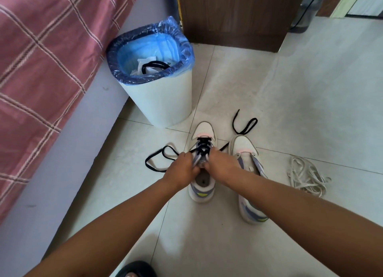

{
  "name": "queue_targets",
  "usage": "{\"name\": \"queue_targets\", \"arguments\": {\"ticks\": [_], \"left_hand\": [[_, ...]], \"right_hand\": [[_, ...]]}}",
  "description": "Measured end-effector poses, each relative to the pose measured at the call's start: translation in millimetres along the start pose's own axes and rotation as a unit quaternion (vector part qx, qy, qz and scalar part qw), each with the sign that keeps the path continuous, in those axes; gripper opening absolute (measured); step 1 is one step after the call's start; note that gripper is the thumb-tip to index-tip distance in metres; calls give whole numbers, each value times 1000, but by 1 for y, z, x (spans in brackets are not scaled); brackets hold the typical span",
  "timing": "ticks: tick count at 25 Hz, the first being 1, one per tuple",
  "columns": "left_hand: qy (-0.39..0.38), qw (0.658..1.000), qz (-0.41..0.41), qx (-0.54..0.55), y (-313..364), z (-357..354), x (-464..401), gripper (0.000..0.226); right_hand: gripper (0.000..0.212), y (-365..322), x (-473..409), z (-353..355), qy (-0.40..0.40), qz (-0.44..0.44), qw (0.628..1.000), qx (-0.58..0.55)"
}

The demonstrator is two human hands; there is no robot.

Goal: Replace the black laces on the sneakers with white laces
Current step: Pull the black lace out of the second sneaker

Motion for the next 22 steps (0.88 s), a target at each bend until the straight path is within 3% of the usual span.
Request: {"name": "queue_targets", "arguments": {"ticks": [9,13,14,16,18,22], "left_hand": [[24,978,-11,209,-4,-4,-2,31],[-21,933,37,358,-12,-8,2,33],[-34,936,48,347,-11,-9,3,35],[-38,976,33,211,-6,-11,4,40],[-2,995,2,100,5,-11,3,40],[58,986,42,151,18,-3,-9,25]], "right_hand": [[33,47,6,16,-15,70,981,-181],[33,48,9,13,-22,119,978,-169],[35,47,10,11,-19,131,981,-142],[37,45,12,7,0,139,987,-81],[37,45,13,2,25,125,989,-68],[25,44,9,-2,55,30,973,-224]]}}
Point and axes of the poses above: each hand's wrist, its own x-axis away from the middle knuckle, its own z-axis out of the back of the hand, y = z × x, the point moved 1 cm from there along -x, towards the middle knuckle, and after that the axes turned 4 degrees about -z, right-handed, at the moved point
